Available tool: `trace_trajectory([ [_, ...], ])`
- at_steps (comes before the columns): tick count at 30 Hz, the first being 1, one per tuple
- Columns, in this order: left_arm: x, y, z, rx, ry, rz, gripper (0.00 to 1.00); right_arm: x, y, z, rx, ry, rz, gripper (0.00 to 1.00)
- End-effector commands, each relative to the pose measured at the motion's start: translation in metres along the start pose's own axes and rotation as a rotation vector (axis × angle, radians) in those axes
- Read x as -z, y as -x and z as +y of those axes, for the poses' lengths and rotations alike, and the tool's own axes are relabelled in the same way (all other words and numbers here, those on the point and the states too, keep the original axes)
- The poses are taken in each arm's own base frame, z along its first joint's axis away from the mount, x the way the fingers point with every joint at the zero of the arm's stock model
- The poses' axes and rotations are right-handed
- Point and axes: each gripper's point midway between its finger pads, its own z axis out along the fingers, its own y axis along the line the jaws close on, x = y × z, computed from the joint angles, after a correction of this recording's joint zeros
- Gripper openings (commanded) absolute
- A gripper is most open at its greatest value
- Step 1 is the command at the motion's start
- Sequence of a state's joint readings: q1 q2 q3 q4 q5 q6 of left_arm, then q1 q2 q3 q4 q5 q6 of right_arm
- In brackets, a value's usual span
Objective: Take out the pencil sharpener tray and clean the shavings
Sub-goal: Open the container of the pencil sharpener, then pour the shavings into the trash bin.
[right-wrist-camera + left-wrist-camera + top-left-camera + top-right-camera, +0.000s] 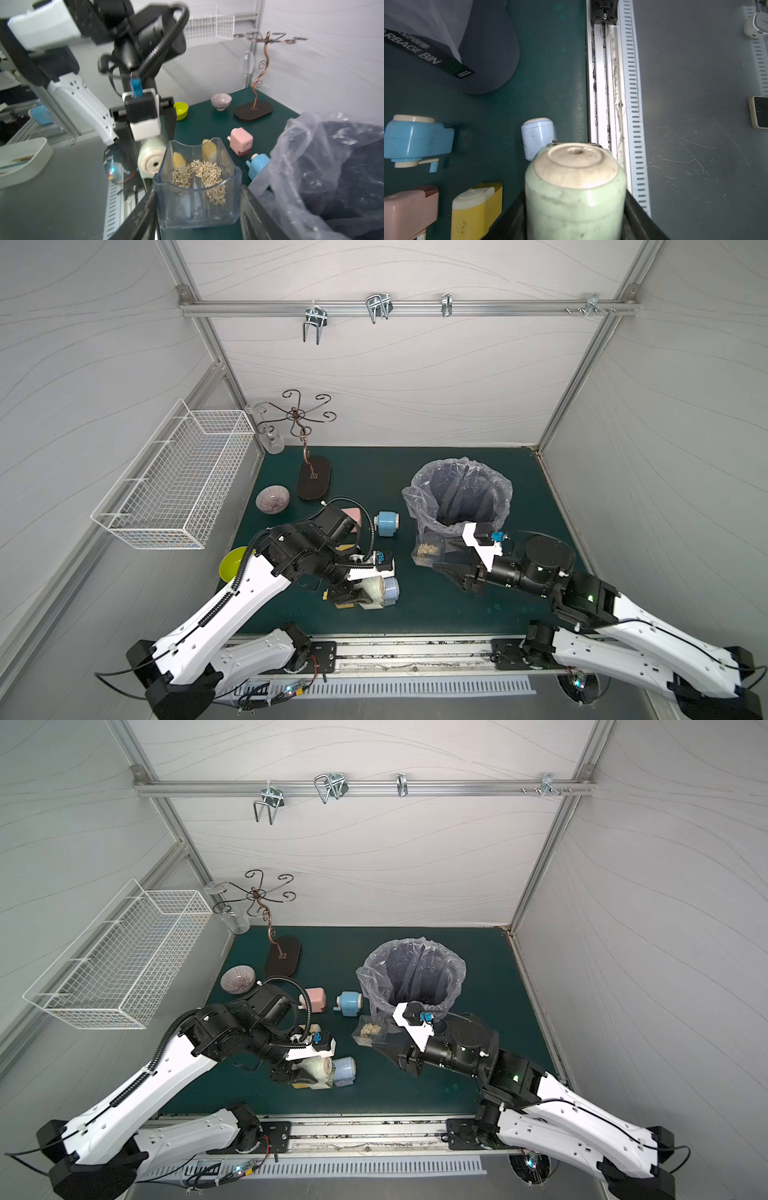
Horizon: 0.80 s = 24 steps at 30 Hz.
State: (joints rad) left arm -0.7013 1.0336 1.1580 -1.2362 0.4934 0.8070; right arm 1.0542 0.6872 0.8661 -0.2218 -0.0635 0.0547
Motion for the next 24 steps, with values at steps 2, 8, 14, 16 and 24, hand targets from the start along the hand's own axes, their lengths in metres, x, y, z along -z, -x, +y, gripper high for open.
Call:
trace_trajectory([
  [2, 0.001, 0.002, 0.004, -0.03, 0.032, -0.014, 0.0, 0.009, 0.018, -0.034, -0.188, -0.118, -0.002, 0.0],
  [8, -0.001, 0.002, 0.004, -0.042, 0.051, -0.036, 0.0, 0.02, 0.009, -0.105, -0.724, -0.328, 0.133, 0.0],
  [14, -0.008, -0.002, 0.007, -0.045, 0.059, -0.037, 0.0, 0.024, 0.011, -0.134, -1.119, -0.268, 0.077, 0.0],
  [16, -0.009, -0.003, 0.007, -0.044, 0.058, -0.035, 0.0, 0.024, 0.01, -0.136, -1.232, -0.231, 0.061, 0.0],
  [24, -0.012, -0.008, 0.006, -0.045, 0.064, -0.035, 0.0, 0.024, 0.035, -0.127, -1.611, -0.107, 0.047, 0.0],
])
